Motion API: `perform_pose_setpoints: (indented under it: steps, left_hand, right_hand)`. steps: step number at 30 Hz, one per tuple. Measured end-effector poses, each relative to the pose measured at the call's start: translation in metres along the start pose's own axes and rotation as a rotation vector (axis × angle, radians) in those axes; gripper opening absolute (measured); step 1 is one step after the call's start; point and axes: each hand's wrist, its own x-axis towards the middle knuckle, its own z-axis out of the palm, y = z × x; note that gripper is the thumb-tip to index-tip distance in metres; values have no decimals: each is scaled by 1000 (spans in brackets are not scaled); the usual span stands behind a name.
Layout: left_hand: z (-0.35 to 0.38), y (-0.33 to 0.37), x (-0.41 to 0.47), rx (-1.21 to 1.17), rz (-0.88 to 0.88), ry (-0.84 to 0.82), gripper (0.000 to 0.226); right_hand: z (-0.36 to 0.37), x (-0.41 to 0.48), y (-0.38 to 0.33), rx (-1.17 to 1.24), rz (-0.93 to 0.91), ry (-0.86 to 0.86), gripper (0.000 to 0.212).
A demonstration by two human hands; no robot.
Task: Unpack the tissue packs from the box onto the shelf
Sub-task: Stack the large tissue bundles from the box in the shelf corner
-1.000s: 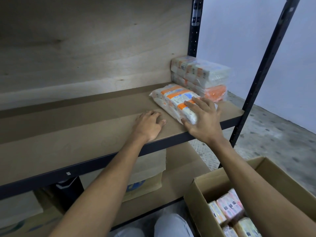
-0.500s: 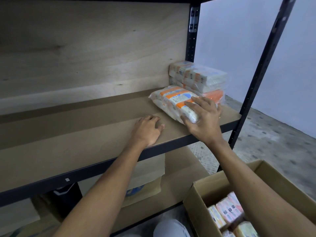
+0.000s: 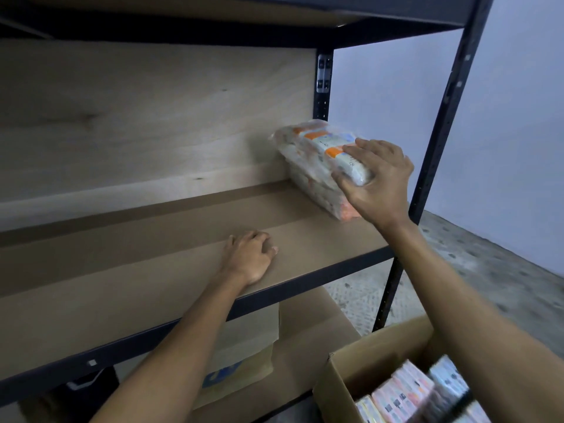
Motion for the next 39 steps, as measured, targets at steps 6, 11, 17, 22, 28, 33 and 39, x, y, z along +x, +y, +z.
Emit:
perform_pose_setpoints:
  steps: [6, 11, 17, 22, 28, 33, 39]
  left_hand:
    - [9, 17, 30, 2, 23, -22, 54]
    - [20, 22, 45, 17, 8, -15, 55]
    - [26, 19, 48, 30, 16, 26, 54]
    - [27, 18, 49, 33, 28, 53, 51]
    - [29, 17, 50, 35, 24, 63, 50]
    - [29, 17, 51, 36, 26, 60, 49]
    - [30, 18, 51, 34, 21, 64, 49]
  right_hand:
    - [5, 31, 25, -22, 59, -14, 38]
    - [21, 48, 51, -52, 80, -52, 37]
    - [45, 69, 72, -46, 113, -124, 40]
    - [64, 75, 81, -45, 120, -163, 39]
    - [85, 78, 93, -50, 114, -185, 41]
    - [102, 77, 99, -115, 91, -257, 47]
    - [116, 80, 104, -194, 57, -314, 45]
